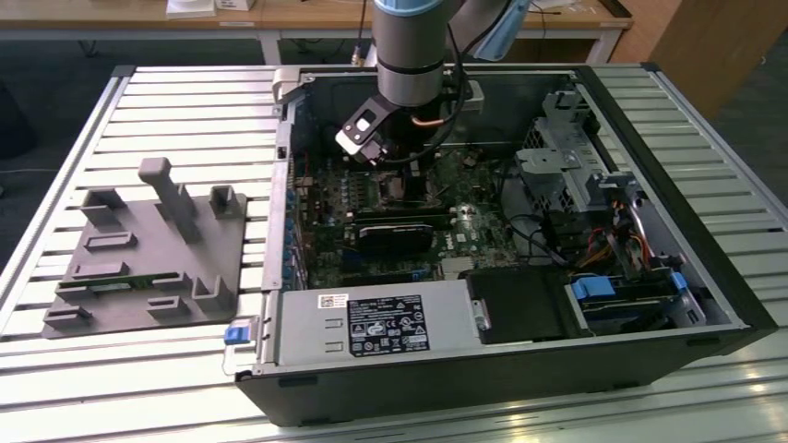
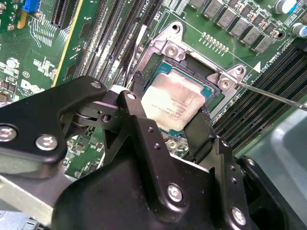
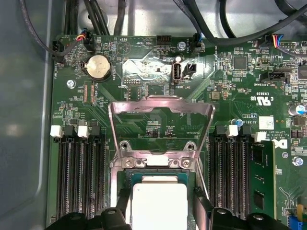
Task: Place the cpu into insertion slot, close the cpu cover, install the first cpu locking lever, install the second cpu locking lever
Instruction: 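Place the cpu into insertion slot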
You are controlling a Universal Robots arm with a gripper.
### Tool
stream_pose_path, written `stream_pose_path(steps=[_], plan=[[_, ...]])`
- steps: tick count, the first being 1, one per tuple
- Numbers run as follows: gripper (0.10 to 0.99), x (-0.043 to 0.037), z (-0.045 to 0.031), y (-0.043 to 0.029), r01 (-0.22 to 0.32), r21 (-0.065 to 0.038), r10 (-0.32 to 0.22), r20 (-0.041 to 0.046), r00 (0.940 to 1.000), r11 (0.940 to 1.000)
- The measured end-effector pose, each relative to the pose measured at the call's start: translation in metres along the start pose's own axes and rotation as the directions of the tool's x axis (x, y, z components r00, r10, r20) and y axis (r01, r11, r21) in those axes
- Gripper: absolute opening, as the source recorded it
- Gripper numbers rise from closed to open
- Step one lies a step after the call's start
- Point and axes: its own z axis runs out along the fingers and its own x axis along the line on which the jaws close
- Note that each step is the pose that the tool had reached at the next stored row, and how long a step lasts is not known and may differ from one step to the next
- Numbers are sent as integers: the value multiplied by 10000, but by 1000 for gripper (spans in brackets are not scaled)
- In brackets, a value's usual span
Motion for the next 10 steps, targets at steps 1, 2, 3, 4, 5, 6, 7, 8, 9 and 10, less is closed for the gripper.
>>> stream_pose_path(steps=[1, 2, 3, 4, 5, 6, 7, 8, 9, 10], plan=[[616, 0, 0, 0, 0, 0, 0, 1, 10000, 10000], [616, -1, 1, 0, 0, 1, 0, 1, 10000, 10000], [616, -1, 1, 0, 1, 1, -1, 2, 10000, 10000], [600, -1, 1, 0, 1, 2, -1, 3, 10000, 10000], [600, -2, 0, 0, 1, 3, -1, 6, 10000, 10000], [545, -1, 1, 0, 1, 2, -1, 5, 10000, 10000], [545, -1, 1, 0, 1, 2, -1, 4, 10000, 10000], [545, 0, 2, 1, 1, 0, -1, 1, 10000, 10000], [545, 0, 2, 1, 0, 0, 0, 0, 10000, 10000], [545, 2, 2, 2, 1, 0, -1, 1, 10000, 10000]])
